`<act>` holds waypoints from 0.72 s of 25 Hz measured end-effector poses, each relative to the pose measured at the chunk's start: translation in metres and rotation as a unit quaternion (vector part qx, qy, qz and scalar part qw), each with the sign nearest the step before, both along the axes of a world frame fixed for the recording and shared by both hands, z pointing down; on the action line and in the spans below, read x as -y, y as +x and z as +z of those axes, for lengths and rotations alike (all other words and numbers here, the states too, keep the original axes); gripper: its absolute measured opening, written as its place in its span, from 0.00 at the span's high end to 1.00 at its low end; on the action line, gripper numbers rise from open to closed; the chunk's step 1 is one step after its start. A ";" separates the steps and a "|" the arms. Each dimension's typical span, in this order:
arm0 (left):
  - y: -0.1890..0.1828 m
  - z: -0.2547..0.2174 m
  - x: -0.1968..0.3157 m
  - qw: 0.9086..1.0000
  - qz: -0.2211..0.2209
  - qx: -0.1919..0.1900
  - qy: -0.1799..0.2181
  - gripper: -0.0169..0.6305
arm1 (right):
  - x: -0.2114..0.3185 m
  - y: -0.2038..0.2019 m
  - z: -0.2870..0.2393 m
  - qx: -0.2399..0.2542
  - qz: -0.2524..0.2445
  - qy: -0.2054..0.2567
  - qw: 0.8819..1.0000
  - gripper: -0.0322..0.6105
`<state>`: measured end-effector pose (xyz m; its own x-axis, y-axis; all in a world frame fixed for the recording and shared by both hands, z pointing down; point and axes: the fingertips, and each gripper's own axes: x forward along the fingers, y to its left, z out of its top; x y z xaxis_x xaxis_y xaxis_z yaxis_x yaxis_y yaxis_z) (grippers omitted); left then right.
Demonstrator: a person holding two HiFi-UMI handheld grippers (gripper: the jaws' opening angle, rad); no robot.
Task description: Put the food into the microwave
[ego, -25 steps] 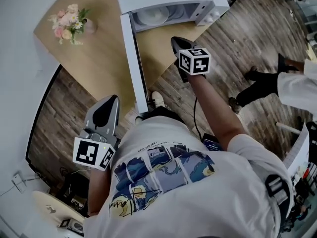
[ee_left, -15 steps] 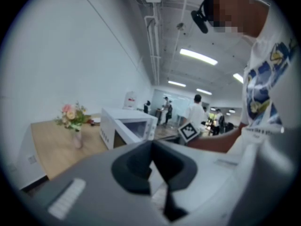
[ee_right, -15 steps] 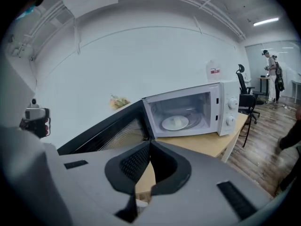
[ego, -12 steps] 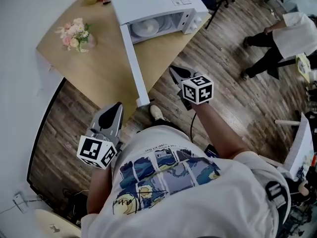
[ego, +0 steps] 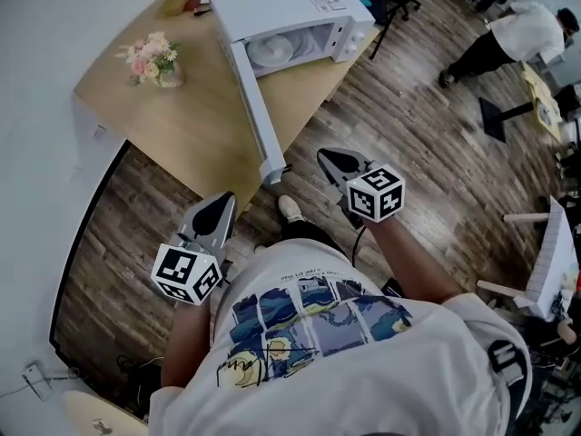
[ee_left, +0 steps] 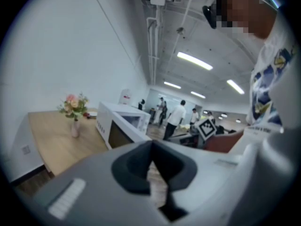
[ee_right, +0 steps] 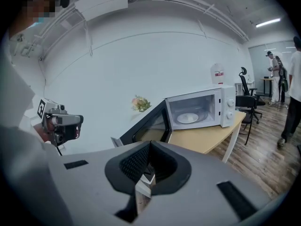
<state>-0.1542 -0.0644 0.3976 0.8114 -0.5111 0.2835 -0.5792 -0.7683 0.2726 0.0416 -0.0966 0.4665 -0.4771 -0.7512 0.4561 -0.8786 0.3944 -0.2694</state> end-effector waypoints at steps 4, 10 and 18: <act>-0.013 0.007 -0.015 1.000 -0.002 -0.002 -0.007 0.96 | -0.020 -0.014 0.001 0.000 -0.007 0.000 1.000 0.94; -0.029 0.007 -0.033 1.000 -0.011 -0.008 -0.005 0.96 | -0.039 -0.029 -0.004 -0.004 -0.021 0.001 1.000 0.94; -0.045 0.010 -0.048 1.000 -0.020 -0.014 -0.003 0.96 | -0.050 -0.044 -0.014 -0.012 -0.034 0.012 0.999 0.94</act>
